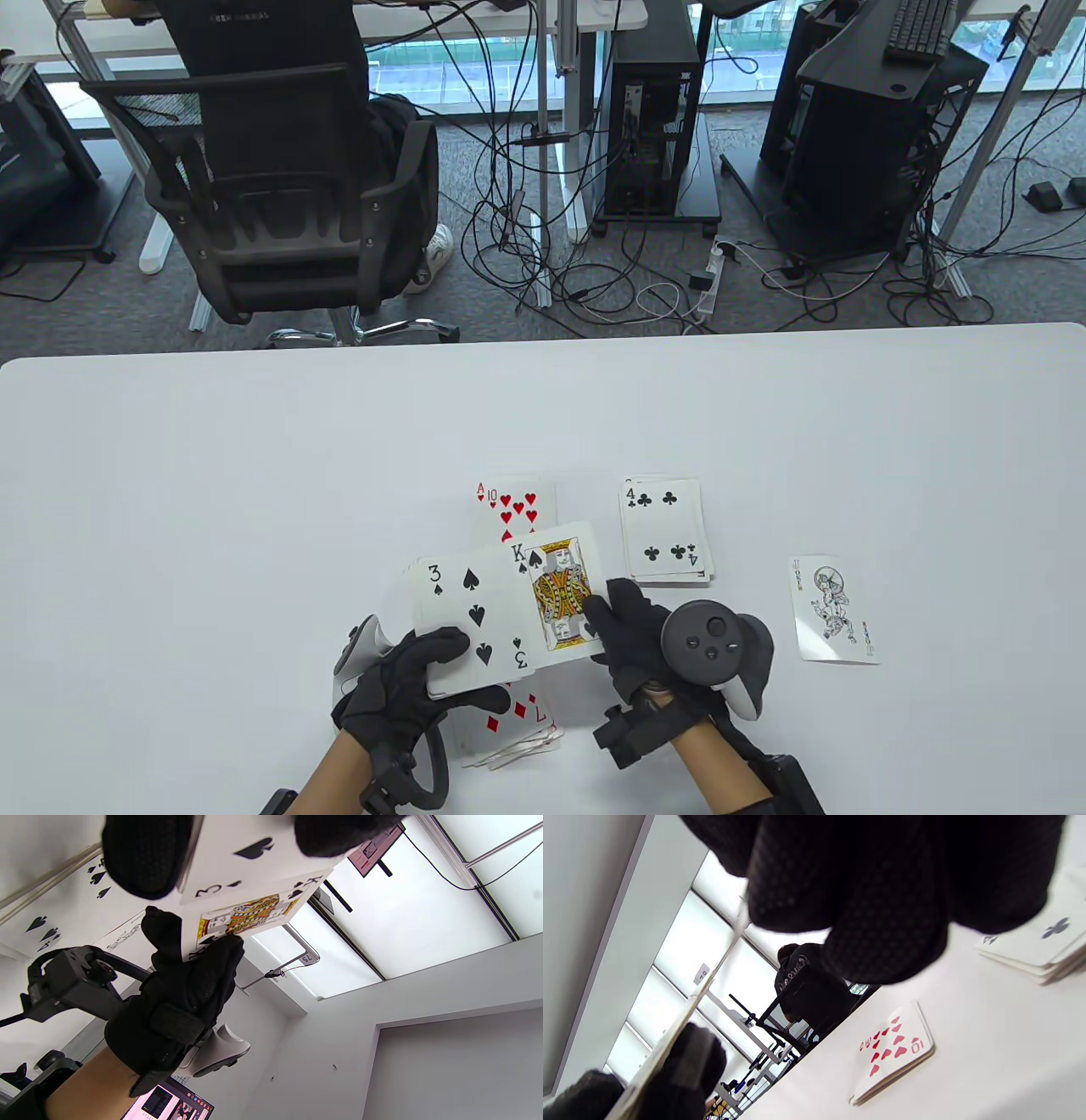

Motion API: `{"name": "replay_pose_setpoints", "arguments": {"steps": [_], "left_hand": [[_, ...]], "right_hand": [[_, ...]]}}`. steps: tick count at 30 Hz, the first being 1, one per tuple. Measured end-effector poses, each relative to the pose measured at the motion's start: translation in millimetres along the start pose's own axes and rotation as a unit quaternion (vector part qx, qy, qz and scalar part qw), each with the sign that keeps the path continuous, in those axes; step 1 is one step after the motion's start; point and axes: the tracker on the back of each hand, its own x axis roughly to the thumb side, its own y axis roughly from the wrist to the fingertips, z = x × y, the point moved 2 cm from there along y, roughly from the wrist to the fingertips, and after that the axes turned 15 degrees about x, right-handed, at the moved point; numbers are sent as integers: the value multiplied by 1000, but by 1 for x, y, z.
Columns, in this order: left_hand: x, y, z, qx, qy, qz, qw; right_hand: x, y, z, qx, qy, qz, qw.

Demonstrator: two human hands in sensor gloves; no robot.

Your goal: Playing card suit sorting

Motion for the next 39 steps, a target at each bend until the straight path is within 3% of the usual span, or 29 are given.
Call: {"name": "replay_pose_setpoints", "arguments": {"steps": [3, 6, 12, 18, 25, 31, 35, 37, 39], "left_hand": [[1, 0, 0, 2, -3, -1, 1000], [1, 0, 0, 7, -1, 0, 1000], [1, -1, 0, 9, -3, 3, 1000], [2, -1, 0, 9, -3, 3, 1000], [2, -2, 0, 11, -2, 4, 1000], [2, -2, 0, 10, -2, 5, 1000], [2, -2, 0, 9, -1, 4, 1000], [2, -1, 0, 8, -1, 4, 1000], [1, -1, 0, 7, -1, 5, 1000]], "right_hand": [[-12, -9, -15, -6, -18, 34, 999], [-27, -18, -25, 35, -57, 99, 993], [-57, -36, -25, 138, -134, 242, 951], [-70, -42, -10, 170, -239, 286, 912], [-73, -40, 13, 208, -380, 305, 848], [-71, -40, 17, 226, -424, 314, 819], [-70, -39, 10, 220, -408, 334, 821], [-67, -36, 3, 211, -380, 338, 835], [-53, -30, -3, 179, -356, 306, 864]]}}
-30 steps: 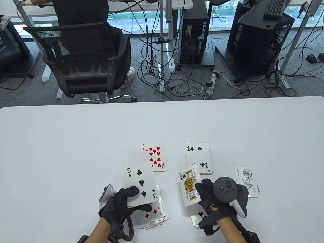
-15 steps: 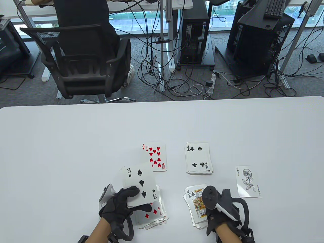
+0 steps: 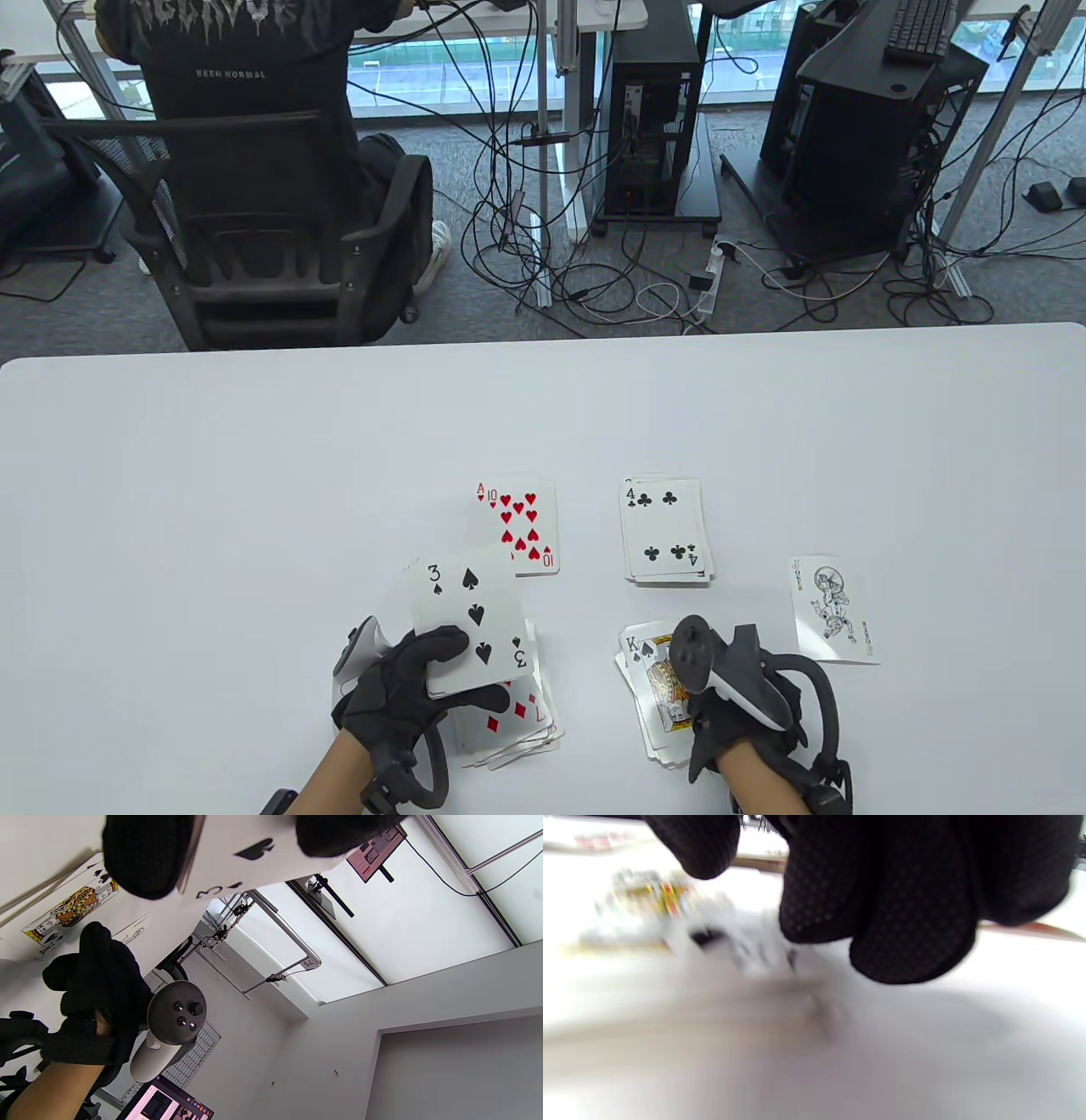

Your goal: Playing card suit sorting

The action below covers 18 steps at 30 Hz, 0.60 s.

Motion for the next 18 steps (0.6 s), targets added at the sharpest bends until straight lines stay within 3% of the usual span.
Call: {"name": "replay_pose_setpoints", "arguments": {"steps": [3, 9, 13, 18], "left_hand": [[0, 0, 0, 0, 1, 1, 1000], [-1, 0, -1, -3, 3, 2, 1000], [-1, 0, -1, -3, 3, 2, 1000], [-1, 0, -1, -7, 4, 0, 1000]], "right_hand": [[14, -5, -14, -35, 39, -55, 997], [66, -16, -32, -107, 149, -231, 955], [102, -20, -31, -111, 192, -316, 922], [127, -17, -28, -86, 234, -354, 901]]}}
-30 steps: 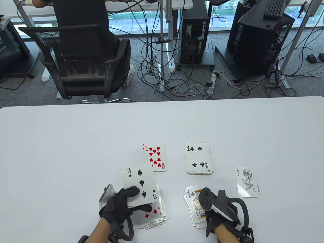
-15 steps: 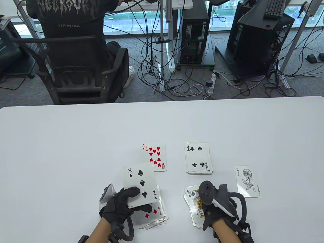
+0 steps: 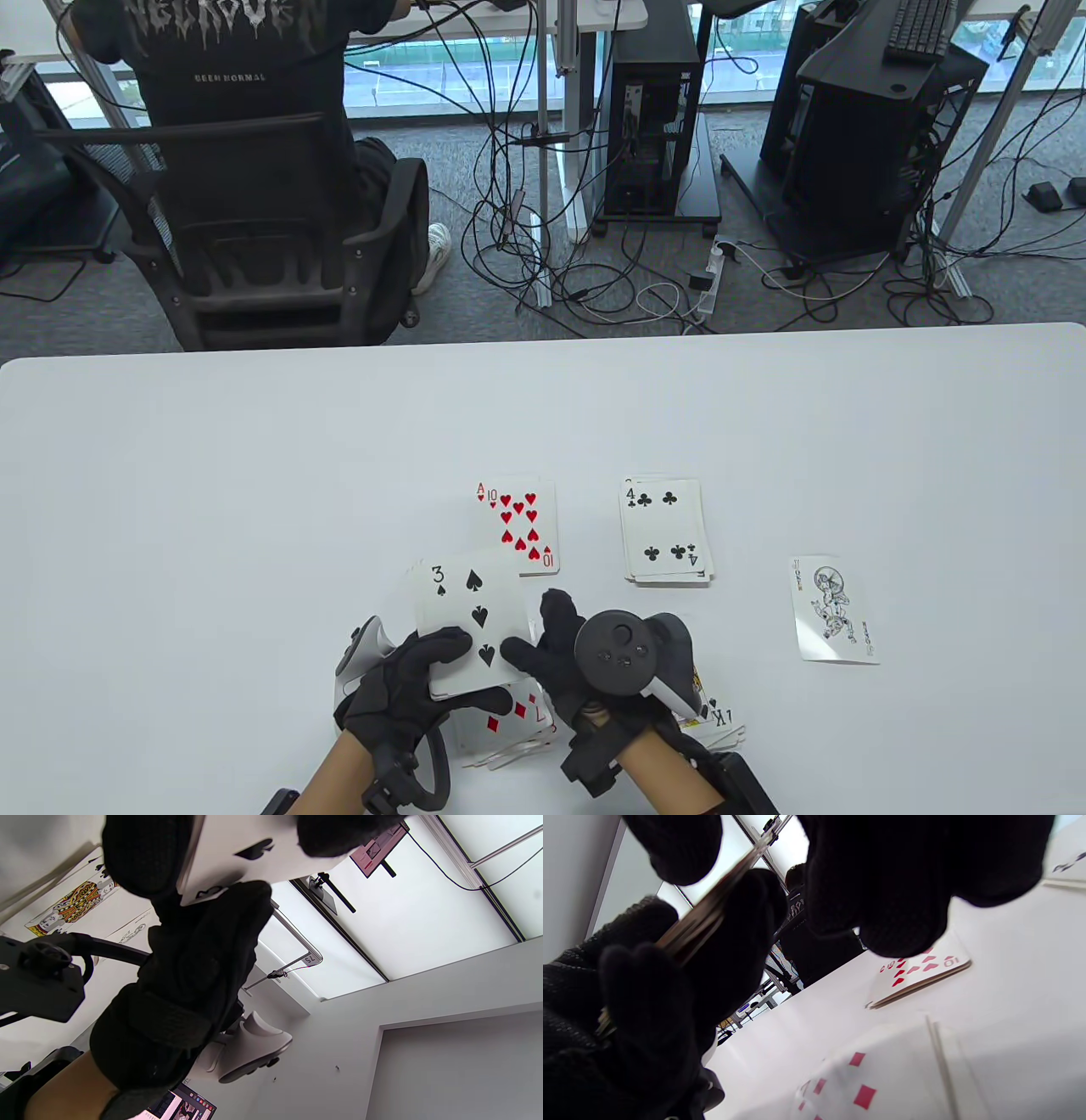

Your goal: Playing card suit sorting

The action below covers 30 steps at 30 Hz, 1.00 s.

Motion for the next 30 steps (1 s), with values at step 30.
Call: {"name": "replay_pose_setpoints", "arguments": {"steps": [30], "left_hand": [[2, 1, 4, 9, -14, -11, 1000]], "right_hand": [[-76, -70, -65, -162, 108, 55, 979]]}}
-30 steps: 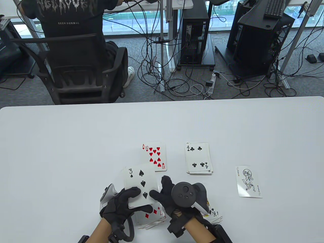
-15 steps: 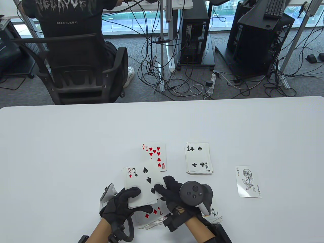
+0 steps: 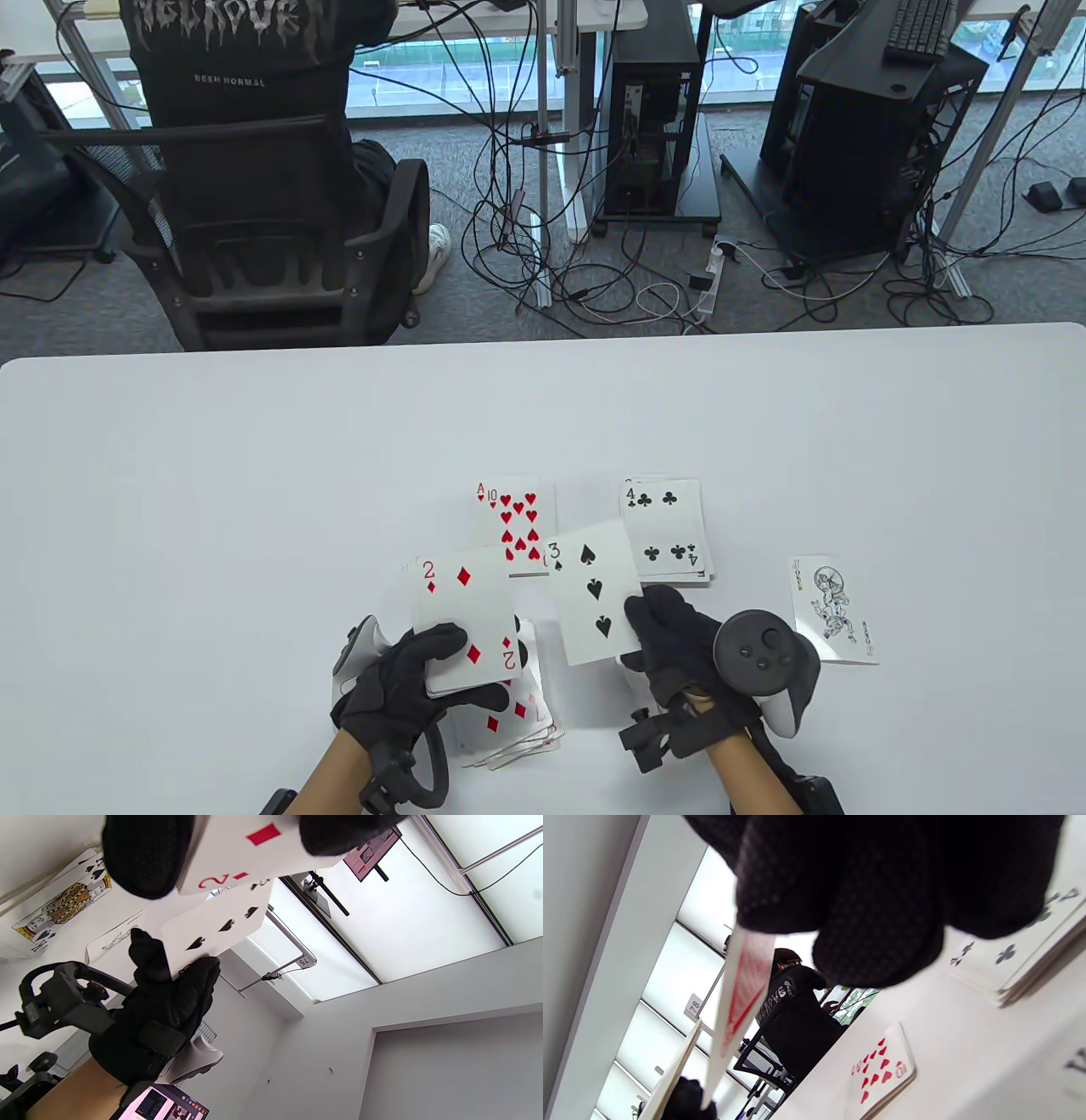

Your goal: Playing card suit sorting

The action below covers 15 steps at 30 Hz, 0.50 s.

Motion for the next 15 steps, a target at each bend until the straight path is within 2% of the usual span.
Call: {"name": "replay_pose_setpoints", "arguments": {"steps": [3, 6, 11, 15], "left_hand": [[3, 0, 3, 7, -4, -7, 1000], [7, -1, 6, 11, -12, -15, 1000], [8, -2, 9, 18, -18, -19, 999], [9, -2, 8, 19, -19, -20, 999]], "right_hand": [[-10, -7, -10, 21, -68, 50, 996], [-23, -13, -11, 74, -121, 104, 984], [-44, -20, 0, 148, -142, 173, 963], [-52, -22, 8, 158, -194, 195, 948]]}}
